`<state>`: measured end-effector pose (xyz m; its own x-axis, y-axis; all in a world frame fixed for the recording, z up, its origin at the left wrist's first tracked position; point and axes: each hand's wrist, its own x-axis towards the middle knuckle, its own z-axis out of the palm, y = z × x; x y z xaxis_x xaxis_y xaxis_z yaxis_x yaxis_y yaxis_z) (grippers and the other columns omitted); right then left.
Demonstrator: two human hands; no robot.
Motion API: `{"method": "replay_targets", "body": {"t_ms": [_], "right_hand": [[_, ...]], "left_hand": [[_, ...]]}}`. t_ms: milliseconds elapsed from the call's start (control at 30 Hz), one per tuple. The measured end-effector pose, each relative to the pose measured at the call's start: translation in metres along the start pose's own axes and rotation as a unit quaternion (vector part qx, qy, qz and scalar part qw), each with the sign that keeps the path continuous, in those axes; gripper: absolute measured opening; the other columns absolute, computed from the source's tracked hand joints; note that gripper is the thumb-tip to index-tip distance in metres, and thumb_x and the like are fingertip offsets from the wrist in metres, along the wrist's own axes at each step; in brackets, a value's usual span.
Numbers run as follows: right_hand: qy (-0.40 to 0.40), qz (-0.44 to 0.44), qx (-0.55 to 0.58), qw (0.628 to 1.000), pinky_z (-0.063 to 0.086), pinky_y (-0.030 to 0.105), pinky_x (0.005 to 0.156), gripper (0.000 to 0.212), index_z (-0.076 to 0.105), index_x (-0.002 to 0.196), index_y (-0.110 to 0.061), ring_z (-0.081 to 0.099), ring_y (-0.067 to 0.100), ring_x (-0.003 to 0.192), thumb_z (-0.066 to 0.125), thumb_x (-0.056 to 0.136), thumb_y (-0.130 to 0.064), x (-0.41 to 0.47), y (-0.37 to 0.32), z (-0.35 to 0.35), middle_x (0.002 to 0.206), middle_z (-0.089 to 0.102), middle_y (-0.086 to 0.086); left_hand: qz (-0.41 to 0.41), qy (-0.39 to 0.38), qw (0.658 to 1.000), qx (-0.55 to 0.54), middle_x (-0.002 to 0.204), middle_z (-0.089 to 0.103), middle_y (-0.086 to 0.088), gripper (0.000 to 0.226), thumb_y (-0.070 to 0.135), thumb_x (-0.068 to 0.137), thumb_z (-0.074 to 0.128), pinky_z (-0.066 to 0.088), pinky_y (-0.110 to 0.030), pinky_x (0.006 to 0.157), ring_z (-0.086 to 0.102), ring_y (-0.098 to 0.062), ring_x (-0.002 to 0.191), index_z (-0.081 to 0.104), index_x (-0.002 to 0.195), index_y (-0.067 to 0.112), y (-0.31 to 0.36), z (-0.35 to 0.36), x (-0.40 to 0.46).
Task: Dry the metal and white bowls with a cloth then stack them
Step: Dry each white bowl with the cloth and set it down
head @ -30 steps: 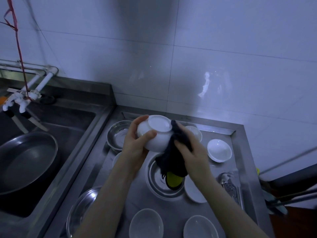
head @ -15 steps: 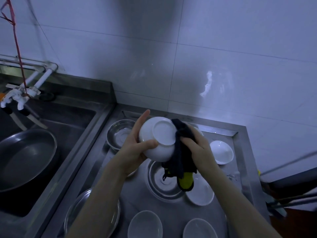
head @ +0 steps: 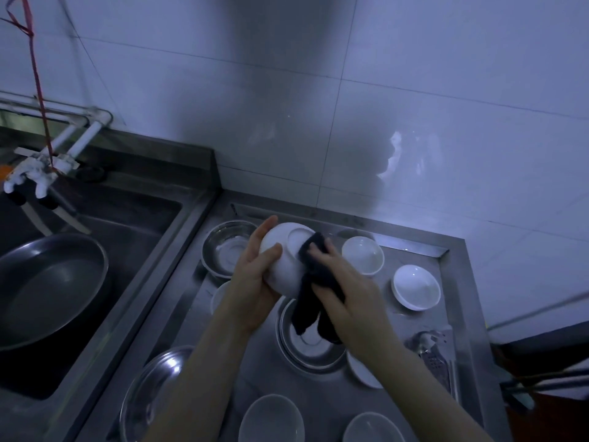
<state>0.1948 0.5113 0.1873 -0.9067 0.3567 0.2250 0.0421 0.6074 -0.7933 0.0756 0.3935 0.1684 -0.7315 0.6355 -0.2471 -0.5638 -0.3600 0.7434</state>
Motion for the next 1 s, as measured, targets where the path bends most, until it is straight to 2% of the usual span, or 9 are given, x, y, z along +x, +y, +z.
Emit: {"method": "replay_targets", "body": {"t_ms": [67,167,300,500,633,767,867,933,1000], "right_hand": [[-0.024,-0.027,-0.010,0.999,0.025,0.013,0.111,0.051,0.048,0.138,-0.034,0.028,-0.008,0.138,0.053,0.089,-0.021,-0.006,-0.005,0.009,0.143,0.031,-0.031],[-0.044,-0.054,-0.022,0.997,0.011,0.023,0.119,0.051,0.044,0.142,-0.026,0.021,-0.010,0.139,0.049,0.091,-0.022,0.011,-0.010,0.009,0.146,0.034,-0.024],[-0.011,-0.014,-0.035,0.999,0.003,0.010,0.114,0.051,0.045,0.141,-0.028,0.011,-0.029,0.128,0.046,0.091,-0.026,0.021,-0.006,0.001,0.134,0.020,-0.043],[-0.013,-0.073,-0.034,0.997,0.025,0.028,0.117,0.048,0.051,0.137,-0.027,0.031,-0.009,0.136,0.053,0.090,-0.021,-0.003,-0.003,0.008,0.140,0.038,-0.028],[0.028,0.071,0.123,0.989,0.034,0.023,0.108,0.045,0.050,0.129,-0.047,0.042,-0.004,0.130,0.049,0.089,-0.026,0.009,0.001,0.002,0.135,0.049,-0.031],[0.058,0.190,0.212,0.957,0.045,0.019,0.082,0.023,0.064,0.105,-0.036,0.061,0.009,0.098,0.054,0.093,-0.019,0.030,0.005,-0.005,0.095,0.067,-0.016],[-0.009,0.120,0.106,0.987,0.040,0.013,0.087,0.038,0.059,0.121,-0.036,0.056,-0.002,0.103,0.049,0.085,-0.029,0.040,0.004,-0.011,0.109,0.062,-0.023],[-0.053,0.053,0.032,0.997,0.034,0.010,0.100,0.049,0.052,0.132,-0.037,0.047,-0.007,0.117,0.046,0.084,-0.027,0.045,0.000,-0.010,0.127,0.056,-0.023],[-0.088,-0.035,-0.032,0.995,0.027,0.024,0.114,0.048,0.053,0.133,-0.032,0.035,-0.004,0.134,0.047,0.086,-0.022,0.046,-0.004,-0.007,0.140,0.049,-0.019]], "left_hand": [[-0.015,-0.002,1.000,-0.002,0.120,0.069,-0.014,0.043,0.012,0.092,0.054,0.060,-0.038,0.081,0.069,-0.029,0.105,0.056,0.131,0.027,-0.002,0.001,-0.002],[-0.030,-0.012,0.999,-0.020,0.124,0.068,-0.014,0.044,0.015,0.088,0.059,0.059,-0.036,0.086,0.068,-0.029,0.109,0.057,0.130,0.025,-0.004,0.003,-0.004],[-0.005,-0.020,0.999,-0.034,0.122,0.069,-0.014,0.049,0.012,0.083,0.061,0.059,-0.040,0.085,0.068,-0.031,0.107,0.057,0.130,0.025,-0.002,0.001,-0.002],[-0.031,-0.019,0.999,-0.029,0.127,0.066,-0.016,0.047,0.012,0.086,0.062,0.058,-0.039,0.085,0.067,-0.032,0.109,0.059,0.130,0.027,-0.008,-0.002,-0.005],[-0.027,-0.037,0.999,-0.006,0.130,0.064,-0.014,0.050,0.014,0.079,0.061,0.058,-0.041,0.083,0.066,-0.032,0.108,0.062,0.126,0.028,-0.004,-0.002,-0.005],[-0.018,-0.055,0.998,0.018,0.127,0.067,-0.006,0.045,0.023,0.085,0.066,0.058,-0.042,0.083,0.067,-0.029,0.110,0.060,0.128,0.035,0.008,0.003,-0.005],[-0.020,-0.020,1.000,0.003,0.133,0.063,-0.009,0.065,0.050,0.079,0.059,0.058,-0.044,0.088,0.063,-0.029,0.118,0.049,0.142,0.035,0.015,0.008,-0.001],[-0.052,-0.022,0.998,-0.012,0.139,0.058,-0.012,0.062,0.056,0.092,0.042,0.057,-0.042,0.086,0.063,-0.029,0.119,0.038,0.150,0.033,0.015,0.008,0.004],[-0.076,-0.017,0.996,-0.045,0.143,0.053,-0.014,0.059,0.055,0.100,0.029,0.055,-0.040,0.087,0.062,-0.027,0.120,0.030,0.154,0.031,0.012,0.006,0.005]]}}
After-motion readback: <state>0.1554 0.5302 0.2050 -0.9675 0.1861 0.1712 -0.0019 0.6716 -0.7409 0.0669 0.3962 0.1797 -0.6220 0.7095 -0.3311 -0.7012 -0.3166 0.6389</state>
